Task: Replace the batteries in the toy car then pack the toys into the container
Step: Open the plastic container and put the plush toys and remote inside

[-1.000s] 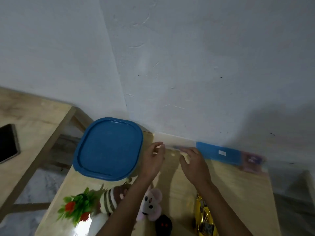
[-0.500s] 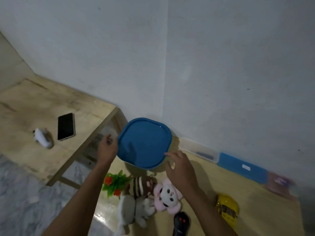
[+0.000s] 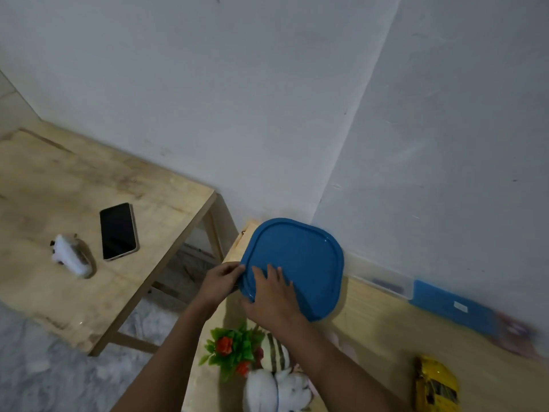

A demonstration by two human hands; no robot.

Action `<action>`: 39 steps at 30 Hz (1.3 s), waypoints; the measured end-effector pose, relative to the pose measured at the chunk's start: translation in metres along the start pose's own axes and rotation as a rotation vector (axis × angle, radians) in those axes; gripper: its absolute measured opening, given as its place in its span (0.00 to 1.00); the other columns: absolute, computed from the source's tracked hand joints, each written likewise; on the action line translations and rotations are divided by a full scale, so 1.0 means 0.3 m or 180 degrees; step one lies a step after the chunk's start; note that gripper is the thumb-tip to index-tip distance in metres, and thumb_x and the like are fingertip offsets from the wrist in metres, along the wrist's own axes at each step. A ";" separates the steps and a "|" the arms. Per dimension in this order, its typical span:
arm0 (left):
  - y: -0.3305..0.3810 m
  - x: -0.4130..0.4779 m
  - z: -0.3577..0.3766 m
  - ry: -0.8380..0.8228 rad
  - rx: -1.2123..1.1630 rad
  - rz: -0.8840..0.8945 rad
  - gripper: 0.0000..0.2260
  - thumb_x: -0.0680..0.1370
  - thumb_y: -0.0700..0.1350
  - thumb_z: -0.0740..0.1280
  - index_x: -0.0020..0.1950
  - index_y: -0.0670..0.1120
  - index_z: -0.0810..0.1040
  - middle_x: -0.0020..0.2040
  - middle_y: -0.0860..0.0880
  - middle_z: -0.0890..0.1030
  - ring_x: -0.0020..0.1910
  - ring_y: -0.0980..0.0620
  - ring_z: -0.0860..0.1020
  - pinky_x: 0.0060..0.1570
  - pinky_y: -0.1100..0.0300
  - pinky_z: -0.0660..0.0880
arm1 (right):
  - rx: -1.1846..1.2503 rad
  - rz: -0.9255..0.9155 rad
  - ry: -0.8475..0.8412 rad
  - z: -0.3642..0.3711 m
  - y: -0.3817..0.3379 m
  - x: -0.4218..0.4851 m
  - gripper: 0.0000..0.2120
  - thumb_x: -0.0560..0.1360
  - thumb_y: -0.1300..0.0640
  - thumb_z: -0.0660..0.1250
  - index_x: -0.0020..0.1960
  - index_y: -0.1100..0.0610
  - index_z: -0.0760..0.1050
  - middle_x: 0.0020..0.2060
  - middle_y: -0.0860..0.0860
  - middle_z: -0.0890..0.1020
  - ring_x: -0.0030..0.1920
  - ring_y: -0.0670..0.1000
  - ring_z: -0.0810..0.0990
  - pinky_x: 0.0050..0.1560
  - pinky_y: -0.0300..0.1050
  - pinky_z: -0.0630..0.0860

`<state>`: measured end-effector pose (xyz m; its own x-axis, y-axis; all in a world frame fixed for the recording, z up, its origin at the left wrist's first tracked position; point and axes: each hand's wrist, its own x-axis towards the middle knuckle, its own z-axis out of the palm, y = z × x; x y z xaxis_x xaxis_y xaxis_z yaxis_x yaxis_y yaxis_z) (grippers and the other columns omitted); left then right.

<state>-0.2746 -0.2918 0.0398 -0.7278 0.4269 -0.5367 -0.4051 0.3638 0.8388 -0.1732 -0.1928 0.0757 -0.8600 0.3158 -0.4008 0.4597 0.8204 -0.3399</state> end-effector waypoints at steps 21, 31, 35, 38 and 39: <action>0.009 0.032 -0.004 -0.0266 -0.0436 -0.0189 0.15 0.83 0.47 0.57 0.59 0.44 0.81 0.53 0.43 0.84 0.52 0.46 0.83 0.45 0.54 0.80 | 0.0020 -0.0109 0.0184 -0.116 -0.055 0.036 0.23 0.77 0.44 0.60 0.65 0.57 0.66 0.68 0.61 0.72 0.64 0.66 0.71 0.56 0.58 0.74; -0.018 0.042 0.043 0.0343 -0.0179 -0.0070 0.10 0.81 0.46 0.65 0.58 0.42 0.80 0.54 0.43 0.79 0.51 0.43 0.80 0.47 0.45 0.82 | 0.0831 0.0059 0.2832 -0.350 0.087 -0.189 0.12 0.79 0.51 0.64 0.60 0.53 0.79 0.46 0.49 0.85 0.44 0.49 0.82 0.44 0.42 0.76; -0.027 0.046 0.053 0.0508 -0.0008 0.0014 0.13 0.82 0.47 0.65 0.60 0.41 0.80 0.56 0.42 0.79 0.51 0.43 0.79 0.44 0.48 0.82 | 0.1920 0.0712 0.3551 -0.352 0.259 -0.325 0.15 0.81 0.49 0.59 0.65 0.54 0.75 0.52 0.44 0.78 0.52 0.43 0.76 0.49 0.33 0.74; -0.027 0.047 0.064 0.0596 0.0069 0.0061 0.13 0.82 0.47 0.64 0.61 0.39 0.79 0.56 0.41 0.79 0.52 0.42 0.78 0.43 0.49 0.82 | 0.2739 0.1122 0.4075 -0.305 0.390 -0.397 0.16 0.83 0.53 0.58 0.66 0.59 0.73 0.54 0.49 0.78 0.55 0.47 0.75 0.47 0.27 0.70; -0.028 0.049 0.066 0.0625 0.0110 0.0067 0.14 0.82 0.47 0.64 0.61 0.39 0.79 0.56 0.41 0.79 0.53 0.41 0.79 0.46 0.46 0.82 | 0.2887 0.1275 0.4167 -0.278 0.428 -0.411 0.16 0.83 0.53 0.57 0.66 0.59 0.73 0.55 0.51 0.78 0.55 0.48 0.75 0.49 0.32 0.71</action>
<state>-0.2709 -0.2721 0.0230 -0.8312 0.2663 -0.4880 -0.3718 0.3863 0.8441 -0.0267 -0.0866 0.1524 -0.0353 0.9774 0.2083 0.2520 0.2104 -0.9446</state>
